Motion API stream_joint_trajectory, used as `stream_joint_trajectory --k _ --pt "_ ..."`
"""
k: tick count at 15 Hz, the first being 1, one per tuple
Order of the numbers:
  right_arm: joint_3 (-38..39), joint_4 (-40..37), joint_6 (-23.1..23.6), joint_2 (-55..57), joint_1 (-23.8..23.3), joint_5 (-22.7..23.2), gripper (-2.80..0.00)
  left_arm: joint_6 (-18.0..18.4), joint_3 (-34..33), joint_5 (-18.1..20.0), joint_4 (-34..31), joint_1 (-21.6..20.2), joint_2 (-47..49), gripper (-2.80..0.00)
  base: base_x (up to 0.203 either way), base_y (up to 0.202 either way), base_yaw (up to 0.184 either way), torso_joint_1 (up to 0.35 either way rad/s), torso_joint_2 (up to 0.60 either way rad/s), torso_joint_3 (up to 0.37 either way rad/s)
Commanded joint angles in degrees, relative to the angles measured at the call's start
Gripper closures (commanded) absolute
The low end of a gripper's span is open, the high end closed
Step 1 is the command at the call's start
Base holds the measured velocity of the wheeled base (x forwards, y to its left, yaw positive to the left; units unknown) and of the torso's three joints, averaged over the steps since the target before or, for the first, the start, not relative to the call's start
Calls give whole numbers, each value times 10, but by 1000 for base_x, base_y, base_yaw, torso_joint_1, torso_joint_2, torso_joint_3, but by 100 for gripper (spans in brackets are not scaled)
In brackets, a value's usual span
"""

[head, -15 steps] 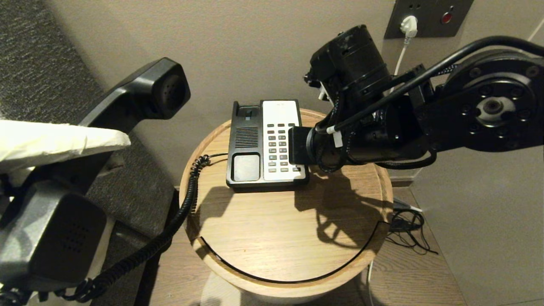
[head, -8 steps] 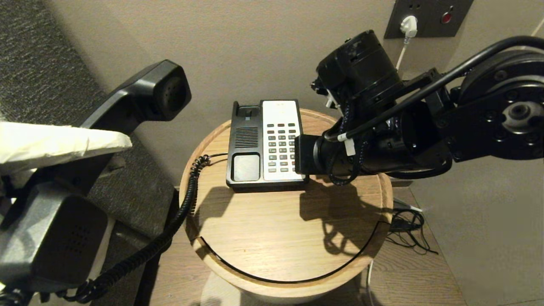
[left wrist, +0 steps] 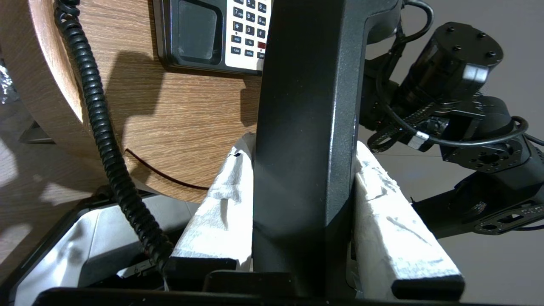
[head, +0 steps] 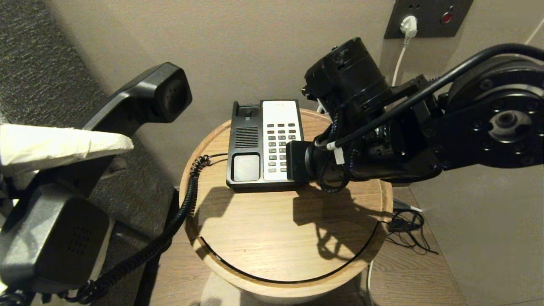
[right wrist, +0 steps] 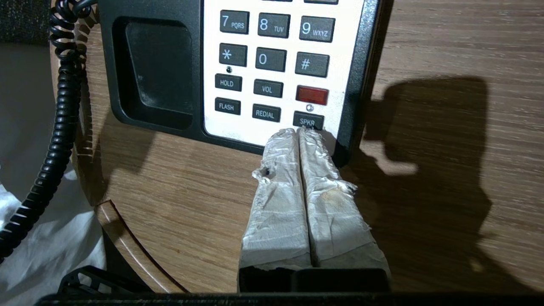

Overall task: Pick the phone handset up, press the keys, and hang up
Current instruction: Dial the number

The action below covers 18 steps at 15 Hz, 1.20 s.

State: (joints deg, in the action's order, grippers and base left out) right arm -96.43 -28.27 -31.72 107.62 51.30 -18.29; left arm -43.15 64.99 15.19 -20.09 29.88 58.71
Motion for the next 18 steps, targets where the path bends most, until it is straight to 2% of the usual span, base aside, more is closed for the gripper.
stream_joint_trajectory --k 1,18 --pt "-5 0 -1 12 0 -3 0 -3 1 1 -1 0 0 0 0 0 0 0 0 0" --pt "-6 2 9 22 -7 -5 0 -2 -6 1 0 0 0 0 0 0 0 0 0 0"
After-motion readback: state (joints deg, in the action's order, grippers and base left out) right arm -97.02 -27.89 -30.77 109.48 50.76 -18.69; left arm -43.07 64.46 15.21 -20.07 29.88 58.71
